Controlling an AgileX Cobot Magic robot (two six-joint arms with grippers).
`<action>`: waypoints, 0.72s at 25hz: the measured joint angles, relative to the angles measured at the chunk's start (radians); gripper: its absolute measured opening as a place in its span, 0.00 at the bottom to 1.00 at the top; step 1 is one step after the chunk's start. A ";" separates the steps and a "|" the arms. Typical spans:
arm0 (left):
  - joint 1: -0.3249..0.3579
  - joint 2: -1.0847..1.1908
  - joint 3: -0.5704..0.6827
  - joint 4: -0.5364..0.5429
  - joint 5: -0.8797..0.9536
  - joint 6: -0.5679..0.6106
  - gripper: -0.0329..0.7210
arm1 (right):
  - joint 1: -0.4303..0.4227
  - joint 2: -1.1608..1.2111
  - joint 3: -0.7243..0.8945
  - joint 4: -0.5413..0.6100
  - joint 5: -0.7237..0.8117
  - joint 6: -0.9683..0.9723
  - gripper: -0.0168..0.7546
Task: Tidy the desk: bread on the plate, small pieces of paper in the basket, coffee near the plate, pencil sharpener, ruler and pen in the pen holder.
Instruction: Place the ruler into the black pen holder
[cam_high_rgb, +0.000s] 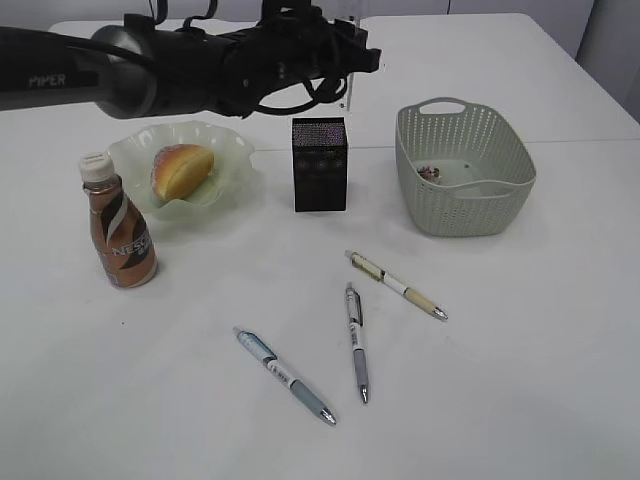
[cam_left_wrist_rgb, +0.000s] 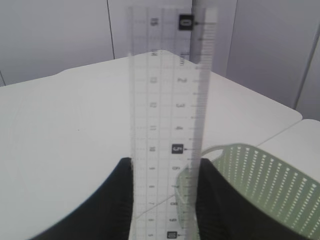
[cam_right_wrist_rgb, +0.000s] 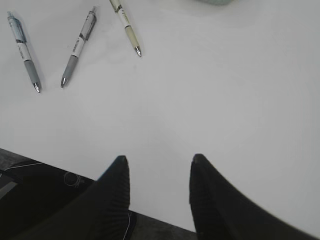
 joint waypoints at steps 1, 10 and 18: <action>0.007 0.002 0.000 0.000 -0.010 0.000 0.38 | 0.000 0.000 0.000 -0.002 0.000 0.000 0.44; 0.037 0.055 0.000 -0.055 -0.039 0.000 0.38 | 0.000 0.000 0.000 -0.006 0.000 0.000 0.44; 0.037 0.091 0.000 -0.061 -0.041 0.000 0.38 | 0.000 0.000 0.000 -0.006 0.000 0.000 0.44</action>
